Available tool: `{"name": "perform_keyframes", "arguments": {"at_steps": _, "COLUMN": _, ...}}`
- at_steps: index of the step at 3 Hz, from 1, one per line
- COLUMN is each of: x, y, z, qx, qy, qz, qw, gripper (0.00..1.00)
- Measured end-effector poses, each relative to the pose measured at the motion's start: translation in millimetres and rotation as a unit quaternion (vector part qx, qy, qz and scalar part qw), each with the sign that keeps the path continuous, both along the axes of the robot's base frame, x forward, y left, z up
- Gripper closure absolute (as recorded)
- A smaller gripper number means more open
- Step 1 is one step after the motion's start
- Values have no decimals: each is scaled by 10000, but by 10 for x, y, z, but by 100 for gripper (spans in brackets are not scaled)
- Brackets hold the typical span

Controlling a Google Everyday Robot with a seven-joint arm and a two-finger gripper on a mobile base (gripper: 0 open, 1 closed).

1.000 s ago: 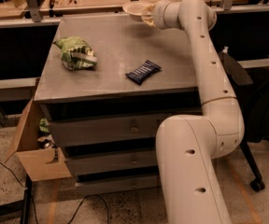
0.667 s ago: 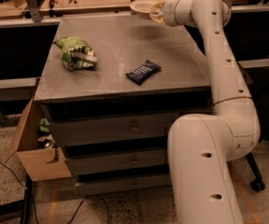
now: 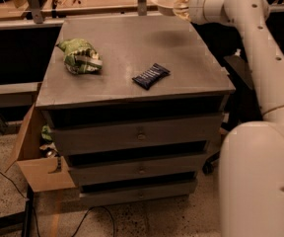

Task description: Move paper bowl near rxbar blueberry

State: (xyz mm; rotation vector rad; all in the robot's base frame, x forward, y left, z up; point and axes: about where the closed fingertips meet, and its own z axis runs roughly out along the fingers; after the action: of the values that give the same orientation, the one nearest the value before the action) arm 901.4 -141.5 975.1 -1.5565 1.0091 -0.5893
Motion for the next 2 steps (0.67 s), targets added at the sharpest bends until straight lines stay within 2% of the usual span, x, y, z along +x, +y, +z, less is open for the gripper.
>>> {"name": "perform_keyframes", "arguments": {"at_steps": 1, "x": -412, "y": -341, "z": 318, "qx": 234, "qy": -343, "qz": -124, "qw": 9991, "gripper": 100}}
{"name": "perform_keyframes", "arguments": {"at_steps": 2, "x": -487, "y": -285, "z": 70, "qx": 261, "qy": -153, "qz": -51, "qw": 9995, "gripper": 100}}
